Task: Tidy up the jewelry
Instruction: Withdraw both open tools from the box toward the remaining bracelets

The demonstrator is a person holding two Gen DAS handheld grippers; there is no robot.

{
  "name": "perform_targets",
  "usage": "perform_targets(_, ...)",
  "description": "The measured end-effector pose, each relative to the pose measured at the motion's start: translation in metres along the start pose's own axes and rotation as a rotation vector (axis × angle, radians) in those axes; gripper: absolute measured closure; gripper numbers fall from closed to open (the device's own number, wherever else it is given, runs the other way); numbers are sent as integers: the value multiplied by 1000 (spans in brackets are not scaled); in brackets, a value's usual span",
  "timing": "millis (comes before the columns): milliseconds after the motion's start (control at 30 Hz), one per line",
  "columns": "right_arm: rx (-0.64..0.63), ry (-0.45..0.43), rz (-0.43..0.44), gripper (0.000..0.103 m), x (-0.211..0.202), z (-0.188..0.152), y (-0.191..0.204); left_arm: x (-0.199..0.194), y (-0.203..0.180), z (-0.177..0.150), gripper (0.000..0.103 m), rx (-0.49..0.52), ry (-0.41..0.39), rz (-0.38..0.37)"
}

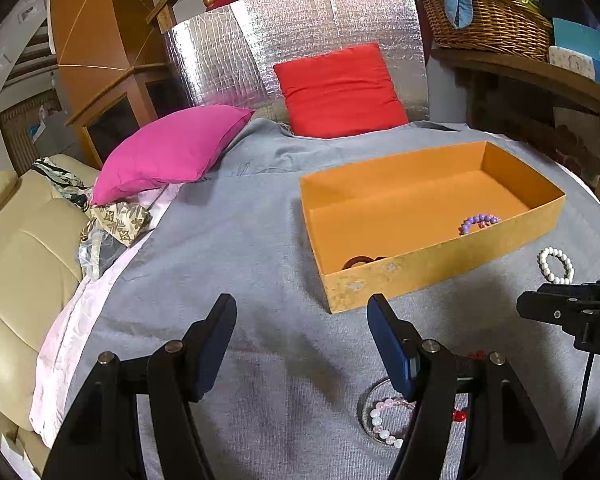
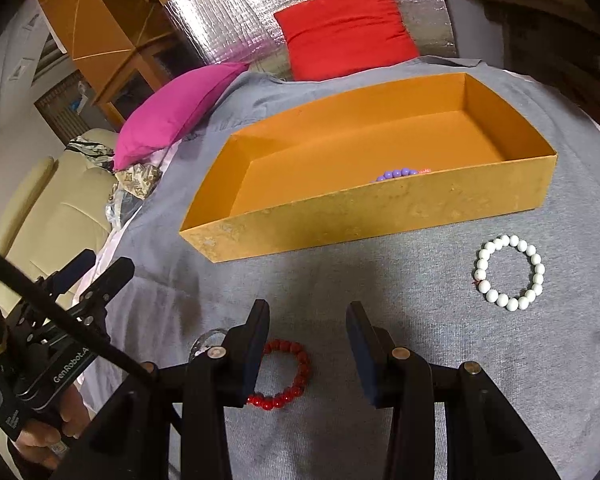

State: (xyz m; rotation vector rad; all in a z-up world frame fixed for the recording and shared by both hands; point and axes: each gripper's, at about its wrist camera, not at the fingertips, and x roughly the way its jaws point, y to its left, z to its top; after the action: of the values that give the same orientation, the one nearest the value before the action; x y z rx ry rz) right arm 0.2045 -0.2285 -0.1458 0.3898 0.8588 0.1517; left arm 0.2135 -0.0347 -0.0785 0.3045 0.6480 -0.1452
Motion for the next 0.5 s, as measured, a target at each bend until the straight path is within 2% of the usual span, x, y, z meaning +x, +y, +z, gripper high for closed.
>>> perform_targets(500,-3,0,-3,59,-5,-1,-6,5,-9,-2,34,23,19,-7)
